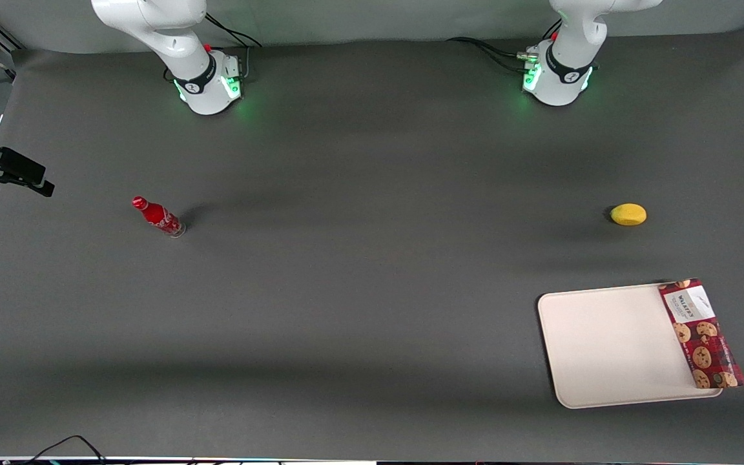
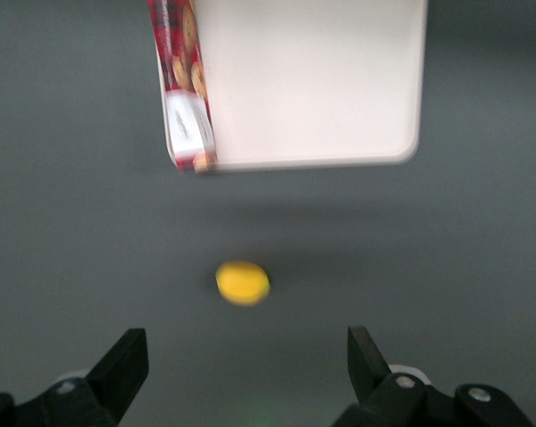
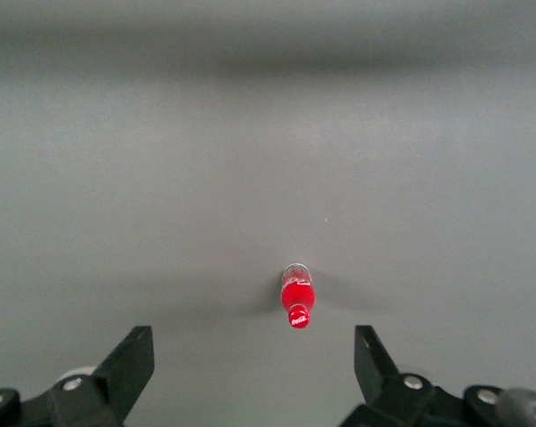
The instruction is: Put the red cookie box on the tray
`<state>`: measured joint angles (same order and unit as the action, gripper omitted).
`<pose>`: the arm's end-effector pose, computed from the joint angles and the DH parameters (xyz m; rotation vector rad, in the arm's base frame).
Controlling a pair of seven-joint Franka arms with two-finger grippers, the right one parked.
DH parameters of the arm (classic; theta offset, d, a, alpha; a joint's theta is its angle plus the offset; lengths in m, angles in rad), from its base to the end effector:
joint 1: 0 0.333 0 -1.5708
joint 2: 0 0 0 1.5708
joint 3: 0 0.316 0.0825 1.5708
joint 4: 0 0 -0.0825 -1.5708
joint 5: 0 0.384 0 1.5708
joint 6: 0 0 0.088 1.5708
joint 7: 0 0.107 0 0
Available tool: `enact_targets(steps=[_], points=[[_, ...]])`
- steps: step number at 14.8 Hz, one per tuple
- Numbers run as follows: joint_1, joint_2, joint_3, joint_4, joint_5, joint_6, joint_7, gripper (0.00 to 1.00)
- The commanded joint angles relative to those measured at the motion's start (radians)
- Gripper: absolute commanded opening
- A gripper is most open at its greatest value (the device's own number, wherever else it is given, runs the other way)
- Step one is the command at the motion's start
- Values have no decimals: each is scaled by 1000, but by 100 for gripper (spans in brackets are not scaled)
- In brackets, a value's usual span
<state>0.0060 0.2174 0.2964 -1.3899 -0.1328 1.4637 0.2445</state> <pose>0.5878 0.1468 0.5788 3.0329 0.0762 -0.1683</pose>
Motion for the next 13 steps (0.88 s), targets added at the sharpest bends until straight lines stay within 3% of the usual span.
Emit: enact_targets(steps=[1, 4, 7, 10, 13], points=[[-23, -228, -83, -110, 102, -159, -52, 100], [-23, -415, -183, -308, 113, -154, -145, 100], [-38, -539, -217, -470, 116, -74, -157, 100], [-49, -515, -232, -442, 128, -62, -168, 100], [-52, -428, -247, -321, 153, -80, -163, 100]])
